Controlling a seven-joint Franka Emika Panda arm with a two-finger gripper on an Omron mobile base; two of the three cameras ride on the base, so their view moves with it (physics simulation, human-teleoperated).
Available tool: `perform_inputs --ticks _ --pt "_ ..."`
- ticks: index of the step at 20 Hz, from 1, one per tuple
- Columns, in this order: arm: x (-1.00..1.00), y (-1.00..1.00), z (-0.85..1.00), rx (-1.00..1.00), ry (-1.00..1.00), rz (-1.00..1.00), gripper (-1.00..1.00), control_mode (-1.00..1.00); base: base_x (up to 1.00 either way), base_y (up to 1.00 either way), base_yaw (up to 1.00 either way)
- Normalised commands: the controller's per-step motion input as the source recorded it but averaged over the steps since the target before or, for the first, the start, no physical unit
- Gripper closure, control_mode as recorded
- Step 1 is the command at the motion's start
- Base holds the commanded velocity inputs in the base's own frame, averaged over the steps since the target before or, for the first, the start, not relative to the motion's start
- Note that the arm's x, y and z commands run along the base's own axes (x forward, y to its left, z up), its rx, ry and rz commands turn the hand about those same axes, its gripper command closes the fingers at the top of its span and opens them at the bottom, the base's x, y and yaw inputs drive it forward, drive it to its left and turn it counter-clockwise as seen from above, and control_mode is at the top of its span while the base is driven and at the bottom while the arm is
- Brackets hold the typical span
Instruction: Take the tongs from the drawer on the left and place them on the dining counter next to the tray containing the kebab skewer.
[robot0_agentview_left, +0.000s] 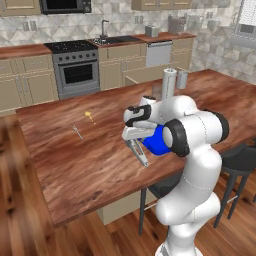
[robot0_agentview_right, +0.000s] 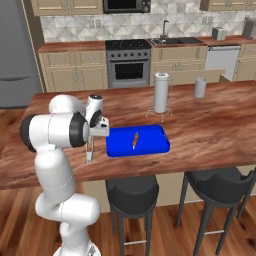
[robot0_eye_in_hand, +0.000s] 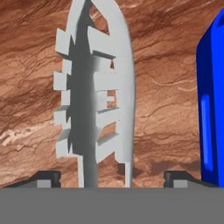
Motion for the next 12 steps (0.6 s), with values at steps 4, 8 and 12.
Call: perform_inputs --ticks 4,8,12 --pt "0.0 0.0 0.39 0.0 0.0 0.0 -1.0 -1.0 0.0 0.0 0.0" --pt "-0.12 0.0 0.81 0.0 0.0 0.0 -1.0 -1.0 0.0 0.0 0.0" --pt "-0.57 0.0 0.92 0.0 -0.01 0.0 -1.0 -1.0 0.0 0.0 0.0"
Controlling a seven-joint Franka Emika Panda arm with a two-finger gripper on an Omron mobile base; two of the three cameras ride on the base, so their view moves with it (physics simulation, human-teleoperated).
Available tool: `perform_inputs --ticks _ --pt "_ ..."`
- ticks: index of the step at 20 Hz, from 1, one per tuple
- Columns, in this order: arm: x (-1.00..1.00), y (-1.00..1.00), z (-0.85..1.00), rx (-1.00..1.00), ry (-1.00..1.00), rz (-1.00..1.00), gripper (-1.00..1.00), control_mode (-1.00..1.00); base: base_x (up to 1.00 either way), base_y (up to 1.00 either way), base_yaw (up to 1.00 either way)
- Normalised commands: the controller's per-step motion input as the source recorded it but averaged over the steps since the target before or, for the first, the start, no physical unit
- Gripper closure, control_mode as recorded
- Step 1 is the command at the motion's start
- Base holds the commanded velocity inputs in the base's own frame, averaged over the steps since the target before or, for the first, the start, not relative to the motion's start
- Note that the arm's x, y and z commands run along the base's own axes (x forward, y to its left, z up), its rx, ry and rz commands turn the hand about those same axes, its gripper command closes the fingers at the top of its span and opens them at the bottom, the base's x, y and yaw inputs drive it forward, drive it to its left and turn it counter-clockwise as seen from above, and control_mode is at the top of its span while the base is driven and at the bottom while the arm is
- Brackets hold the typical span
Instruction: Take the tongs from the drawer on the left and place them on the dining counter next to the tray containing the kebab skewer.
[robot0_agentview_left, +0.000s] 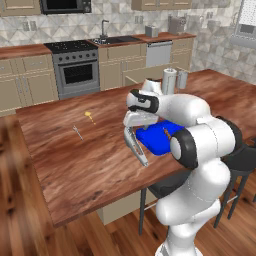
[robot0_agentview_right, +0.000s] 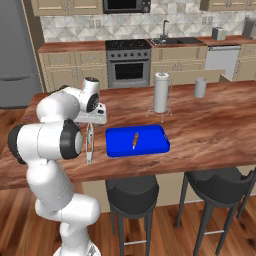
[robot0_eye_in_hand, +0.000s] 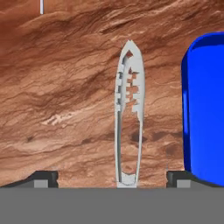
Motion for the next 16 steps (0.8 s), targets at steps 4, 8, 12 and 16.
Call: perform_inputs --ticks 4,8,12,16 --pt "-0.97 0.0 0.77 0.0 -0.11 0.0 -1.0 -1.0 0.0 0.0 0.0" --pt "-1.0 0.0 0.57 0.0 -0.21 0.0 -1.0 -1.0 0.0 0.0 0.0" --pt "-1.0 0.0 0.5 0.0 -0.17 0.0 -1.0 -1.0 0.0 0.0 0.0" --pt "-1.0 -0.06 0.71 0.0 -0.18 0.0 -1.0 -1.0 0.0 0.0 0.0"
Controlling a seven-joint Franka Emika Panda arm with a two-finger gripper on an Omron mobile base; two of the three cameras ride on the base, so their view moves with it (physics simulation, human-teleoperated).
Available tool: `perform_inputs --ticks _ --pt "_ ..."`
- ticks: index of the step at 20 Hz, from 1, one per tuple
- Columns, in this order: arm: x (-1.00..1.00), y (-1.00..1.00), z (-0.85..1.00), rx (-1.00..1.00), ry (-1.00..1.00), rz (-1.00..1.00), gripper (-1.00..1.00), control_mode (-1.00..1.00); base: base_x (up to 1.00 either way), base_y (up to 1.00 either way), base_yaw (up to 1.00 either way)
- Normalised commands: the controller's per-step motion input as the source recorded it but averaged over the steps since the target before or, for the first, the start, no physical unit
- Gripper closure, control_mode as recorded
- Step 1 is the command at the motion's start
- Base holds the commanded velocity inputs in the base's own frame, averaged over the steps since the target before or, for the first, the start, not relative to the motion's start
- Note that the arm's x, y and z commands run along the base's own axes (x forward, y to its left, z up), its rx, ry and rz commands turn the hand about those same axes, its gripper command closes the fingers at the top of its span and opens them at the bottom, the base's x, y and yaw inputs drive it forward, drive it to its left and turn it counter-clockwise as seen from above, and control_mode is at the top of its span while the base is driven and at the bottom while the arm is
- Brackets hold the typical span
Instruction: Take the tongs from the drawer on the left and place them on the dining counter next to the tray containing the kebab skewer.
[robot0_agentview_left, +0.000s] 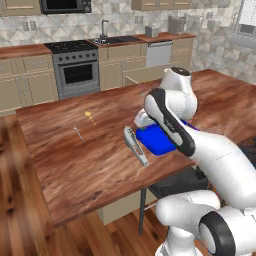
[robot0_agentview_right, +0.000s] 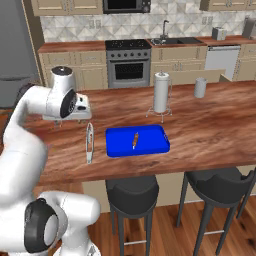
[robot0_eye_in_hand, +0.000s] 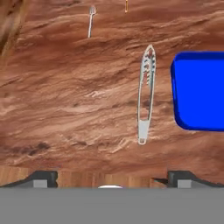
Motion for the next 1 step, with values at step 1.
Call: perform_inputs --ticks 1 --pt "-1.0 -0.06 0.82 0.0 -0.25 0.0 -1.0 -1.0 0.0 0.0 0.0"
